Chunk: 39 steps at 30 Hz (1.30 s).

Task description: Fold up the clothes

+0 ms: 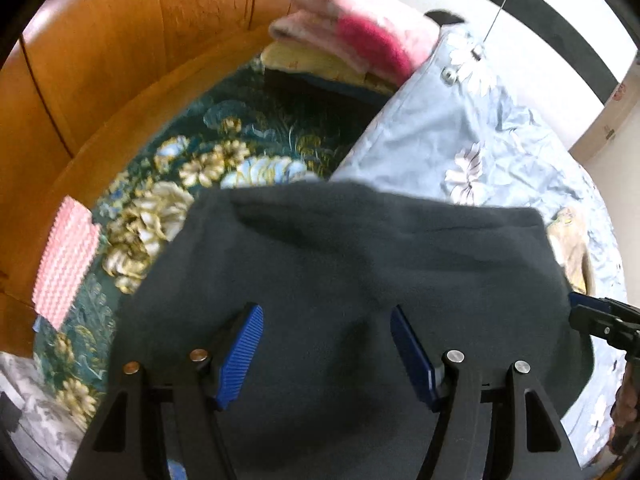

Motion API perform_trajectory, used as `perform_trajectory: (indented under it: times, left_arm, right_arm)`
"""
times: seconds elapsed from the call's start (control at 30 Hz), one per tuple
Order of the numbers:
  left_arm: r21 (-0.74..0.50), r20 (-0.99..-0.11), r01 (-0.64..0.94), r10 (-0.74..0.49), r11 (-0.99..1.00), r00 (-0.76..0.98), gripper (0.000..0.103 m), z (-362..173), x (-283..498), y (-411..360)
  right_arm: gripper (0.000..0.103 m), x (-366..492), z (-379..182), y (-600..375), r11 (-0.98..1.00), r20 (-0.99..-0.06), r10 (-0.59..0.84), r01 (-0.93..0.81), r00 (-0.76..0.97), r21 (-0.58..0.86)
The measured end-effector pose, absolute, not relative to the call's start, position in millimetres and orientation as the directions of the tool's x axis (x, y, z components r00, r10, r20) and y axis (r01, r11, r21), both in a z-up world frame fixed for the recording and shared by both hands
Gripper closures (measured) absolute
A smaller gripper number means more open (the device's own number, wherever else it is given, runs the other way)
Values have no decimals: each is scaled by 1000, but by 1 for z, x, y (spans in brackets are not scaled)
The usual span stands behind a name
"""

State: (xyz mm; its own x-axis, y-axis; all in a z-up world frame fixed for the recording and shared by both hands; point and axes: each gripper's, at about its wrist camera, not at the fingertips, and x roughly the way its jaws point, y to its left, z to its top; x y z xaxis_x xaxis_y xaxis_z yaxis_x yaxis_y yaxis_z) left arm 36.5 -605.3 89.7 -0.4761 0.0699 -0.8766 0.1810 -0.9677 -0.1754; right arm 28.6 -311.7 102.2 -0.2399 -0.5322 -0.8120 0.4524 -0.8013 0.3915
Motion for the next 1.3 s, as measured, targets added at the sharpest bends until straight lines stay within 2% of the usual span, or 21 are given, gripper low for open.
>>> perform_trajectory:
  times: [0.13, 0.23, 0.4, 0.47, 0.5, 0.63, 0.73, 1.07, 1.3]
  left_arm:
    - [-203, -843, 210, 61, -956, -535, 31, 119, 59, -600]
    - [-201, -832, 243, 35, -949, -553, 24, 128, 84, -590]
    - [-255, -817, 285, 48, -924, -575, 19, 122, 124, -571]
    - [-277, -810, 301, 53, -912, -583, 4, 120, 140, -564]
    - [-288, -807, 309, 56, -906, -588, 0, 119, 149, -560]
    - [-315, -785, 349, 35, -882, -619, 0, 120, 174, -547]
    - [-296, -778, 395, -21, -870, -628, 0, 124, 188, -537]
    - [-205, -777, 480, -156, -853, -609, 0, 140, 204, -514]
    - [-224, -772, 497, -158, -839, -616, 0, 141, 206, -510]
  right_arm:
    - [48, 43, 122, -310, -801, -806, -523, 483, -277, 354]
    - [38, 63, 130, -306, -800, -806, -511, 507, -299, 319]
    - [34, 103, 117, -298, -790, -825, -499, 531, -265, 307]
    - [18, 115, 110, -295, -789, -834, -491, 534, -253, 303]
    - [14, 120, 108, -292, -791, -833, -492, 530, -253, 306]
    - [11, 133, 102, -281, -798, -832, -492, 514, -255, 315]
    - [0, 139, 98, -276, -802, -837, -484, 512, -255, 307]
    - [0, 164, 102, -265, -799, -823, -467, 554, -324, 235]
    - [0, 171, 105, -262, -794, -825, -458, 570, -333, 210]
